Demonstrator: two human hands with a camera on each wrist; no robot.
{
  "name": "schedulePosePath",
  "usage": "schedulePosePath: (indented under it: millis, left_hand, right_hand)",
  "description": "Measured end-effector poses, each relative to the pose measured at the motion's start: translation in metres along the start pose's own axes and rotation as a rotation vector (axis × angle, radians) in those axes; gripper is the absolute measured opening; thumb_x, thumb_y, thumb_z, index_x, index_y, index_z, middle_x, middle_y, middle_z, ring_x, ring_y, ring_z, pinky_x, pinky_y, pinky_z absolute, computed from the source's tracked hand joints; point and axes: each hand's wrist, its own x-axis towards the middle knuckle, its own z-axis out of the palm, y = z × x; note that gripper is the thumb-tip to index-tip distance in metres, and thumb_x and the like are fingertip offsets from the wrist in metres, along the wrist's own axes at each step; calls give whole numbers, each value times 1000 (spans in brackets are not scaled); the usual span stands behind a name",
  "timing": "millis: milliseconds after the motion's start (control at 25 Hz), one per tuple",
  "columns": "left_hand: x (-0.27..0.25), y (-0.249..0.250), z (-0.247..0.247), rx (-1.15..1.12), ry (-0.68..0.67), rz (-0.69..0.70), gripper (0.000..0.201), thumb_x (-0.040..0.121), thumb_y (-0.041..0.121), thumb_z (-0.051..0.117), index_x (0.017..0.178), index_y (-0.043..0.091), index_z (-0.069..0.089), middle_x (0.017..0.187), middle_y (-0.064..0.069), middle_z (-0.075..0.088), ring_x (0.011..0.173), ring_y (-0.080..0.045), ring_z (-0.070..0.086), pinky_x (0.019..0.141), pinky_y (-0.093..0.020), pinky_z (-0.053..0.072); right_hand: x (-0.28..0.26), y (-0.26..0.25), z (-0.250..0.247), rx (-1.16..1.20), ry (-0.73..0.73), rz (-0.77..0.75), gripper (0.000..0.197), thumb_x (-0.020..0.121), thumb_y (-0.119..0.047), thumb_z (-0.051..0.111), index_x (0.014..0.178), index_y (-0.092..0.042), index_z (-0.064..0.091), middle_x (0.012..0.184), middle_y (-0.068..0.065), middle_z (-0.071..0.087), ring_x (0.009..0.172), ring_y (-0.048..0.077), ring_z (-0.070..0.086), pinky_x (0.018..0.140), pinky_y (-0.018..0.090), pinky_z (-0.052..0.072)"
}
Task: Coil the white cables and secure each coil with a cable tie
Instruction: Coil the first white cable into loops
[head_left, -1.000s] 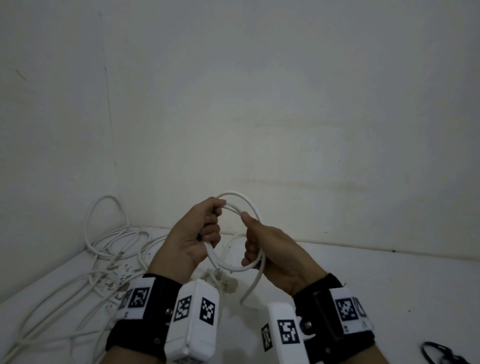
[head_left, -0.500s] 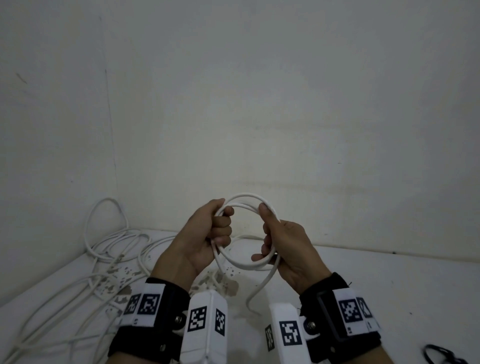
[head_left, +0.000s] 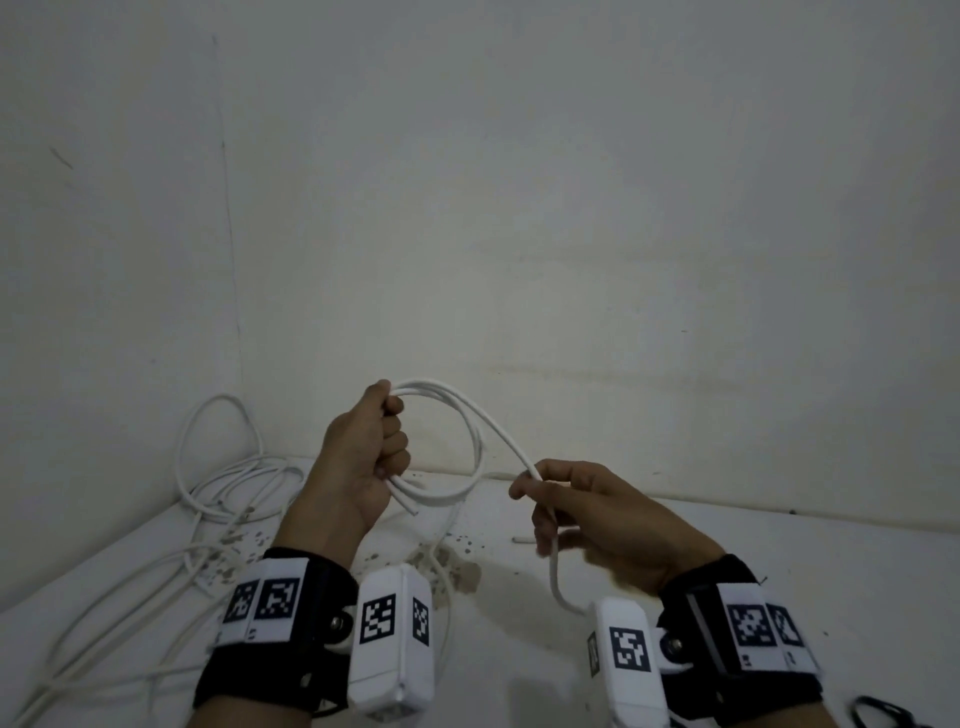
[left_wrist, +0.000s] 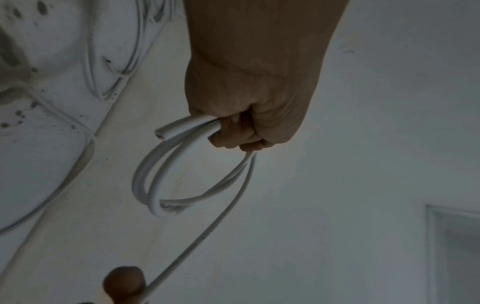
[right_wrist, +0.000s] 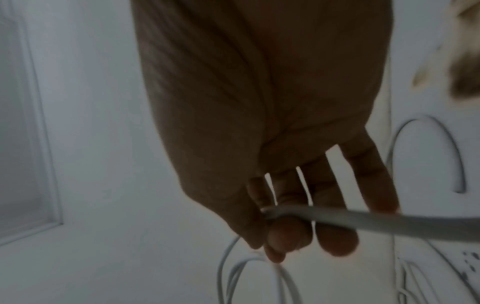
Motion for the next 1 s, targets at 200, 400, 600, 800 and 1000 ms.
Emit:
schedulePosePath:
  millis: [200, 400, 600, 800, 1000]
  left_hand:
    - [7, 7, -7, -156, -40, -45, 38, 104, 33, 40, 69, 18, 43, 41, 11, 24, 29, -4, 18, 28, -17, 17]
    - [8, 11, -6, -243, -58, -24, 39, 106, 33, 35, 69, 19, 41, 40, 11, 23, 28, -5, 18, 28, -17, 18]
    - [13, 14, -17, -369, -14, 4, 41, 106, 35, 32, 69, 19, 39, 40, 10, 22, 29, -6, 18, 28, -18, 19]
    - [17, 15, -23, -399, 32, 3, 41, 106, 35, 32, 68, 20, 38, 40, 10, 22, 29, -6, 18, 31, -17, 18]
    - [21, 8, -25, -320, 108, 28, 37, 105, 32, 35, 70, 20, 38, 41, 10, 22, 30, -6, 17, 29, -18, 18]
  right_hand:
    - [4, 7, 7, -124, -5, 69, 44, 105, -42, 38, 93, -10, 66, 76, 10, 66, 74, 23, 63, 83, 41, 52]
    - [11, 22, 22, -511, -59, 320, 77, 96, -72, 13, 91, -18, 67, 86, 4, 78, 83, 13, 68, 80, 30, 42]
    - [11, 40, 5, -699, -210, 361, 70, 94, -74, 19, 79, -24, 65, 68, -4, 66, 68, 15, 63, 87, 30, 47]
    - [12, 22, 7, -363, 378, -79, 67, 87, -71, 47, 84, -5, 56, 57, -5, 46, 43, 10, 39, 43, 24, 37]
    - [16, 0, 19, -275, 727, -400, 31, 101, -42, 50, 85, -16, 55, 54, 6, 43, 46, 17, 40, 45, 30, 40]
